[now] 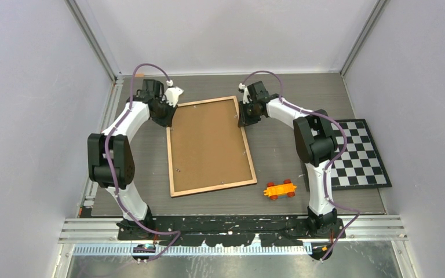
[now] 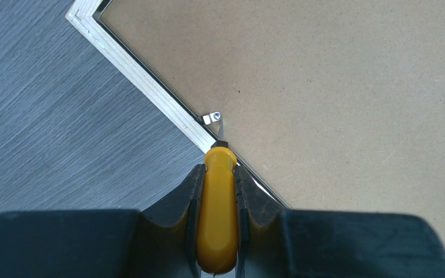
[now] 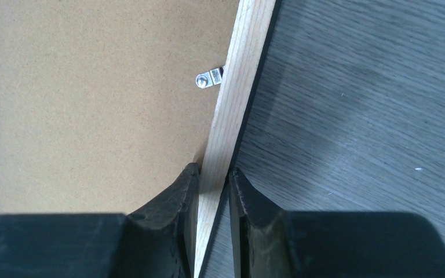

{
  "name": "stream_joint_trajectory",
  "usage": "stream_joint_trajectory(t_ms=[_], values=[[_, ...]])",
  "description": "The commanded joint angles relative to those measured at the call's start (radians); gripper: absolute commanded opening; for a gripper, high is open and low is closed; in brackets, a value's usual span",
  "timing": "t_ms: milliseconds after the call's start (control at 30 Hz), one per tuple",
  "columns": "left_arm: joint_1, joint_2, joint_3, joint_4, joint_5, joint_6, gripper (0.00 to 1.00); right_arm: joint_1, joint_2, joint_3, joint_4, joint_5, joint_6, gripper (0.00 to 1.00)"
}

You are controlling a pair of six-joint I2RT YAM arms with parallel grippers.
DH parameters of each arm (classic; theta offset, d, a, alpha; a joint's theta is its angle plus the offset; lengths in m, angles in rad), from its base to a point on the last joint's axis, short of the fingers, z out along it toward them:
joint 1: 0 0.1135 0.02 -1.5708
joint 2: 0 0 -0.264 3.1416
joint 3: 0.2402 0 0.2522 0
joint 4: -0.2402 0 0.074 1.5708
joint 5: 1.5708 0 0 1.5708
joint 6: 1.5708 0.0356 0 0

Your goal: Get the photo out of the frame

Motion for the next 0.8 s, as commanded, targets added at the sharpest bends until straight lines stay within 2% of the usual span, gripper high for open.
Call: stream_joint_trajectory(t_ms=[0,467,767], values=[[-0.003,-0.027,0.006,0.042,0.01,0.037,0.0,0.02,-0.008,-0.041,-0.127,-0.038,-0.047,0.01],[-0.003,-0.017,-0.003,0.023,-0.023,0.112,0.0,0.02,-0.017,-0.059,-0.123,-0.039,-0.057,0.0],[-0.004,-0.039,-0.082,0.158,-0.034,0.073,0.0,0.02,0.004,-0.028,-0.145,-0.046,-0.099,0.01]])
